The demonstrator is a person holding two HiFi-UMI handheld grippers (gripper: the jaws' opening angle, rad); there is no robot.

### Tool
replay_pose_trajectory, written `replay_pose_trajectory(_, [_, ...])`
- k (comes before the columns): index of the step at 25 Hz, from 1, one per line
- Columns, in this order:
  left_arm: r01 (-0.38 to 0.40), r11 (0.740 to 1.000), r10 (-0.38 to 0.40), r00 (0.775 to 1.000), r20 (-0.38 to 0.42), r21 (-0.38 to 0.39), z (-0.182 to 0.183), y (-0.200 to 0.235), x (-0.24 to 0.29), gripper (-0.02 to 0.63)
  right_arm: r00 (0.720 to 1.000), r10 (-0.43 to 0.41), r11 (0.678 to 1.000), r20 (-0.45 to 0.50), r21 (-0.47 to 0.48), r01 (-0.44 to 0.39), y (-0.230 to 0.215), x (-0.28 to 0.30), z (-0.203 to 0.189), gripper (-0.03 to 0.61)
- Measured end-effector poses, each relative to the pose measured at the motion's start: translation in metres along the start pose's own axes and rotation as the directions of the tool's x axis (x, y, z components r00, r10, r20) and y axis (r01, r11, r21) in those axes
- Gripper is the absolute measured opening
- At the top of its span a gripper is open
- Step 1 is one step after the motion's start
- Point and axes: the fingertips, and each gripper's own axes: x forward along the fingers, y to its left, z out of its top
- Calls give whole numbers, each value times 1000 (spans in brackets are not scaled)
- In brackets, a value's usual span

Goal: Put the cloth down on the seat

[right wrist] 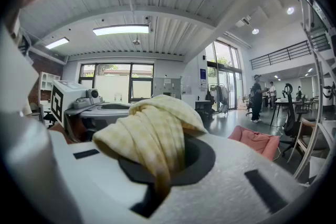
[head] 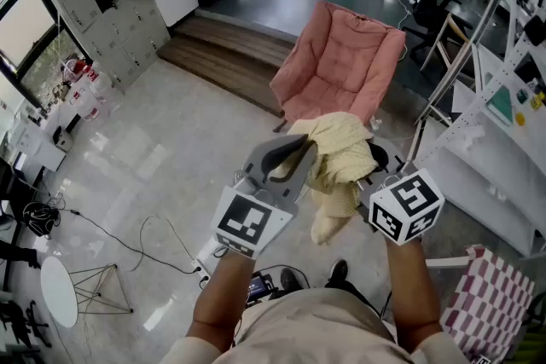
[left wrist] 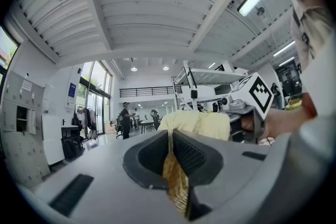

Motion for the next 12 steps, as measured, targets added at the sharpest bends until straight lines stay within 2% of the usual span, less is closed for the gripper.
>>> replay_pose_trajectory(12, [9, 1000, -9, 1000, -8, 2, 0, 26, -11, 29, 1000, -13, 1000, 1, -1, 13, 10, 26, 5, -2])
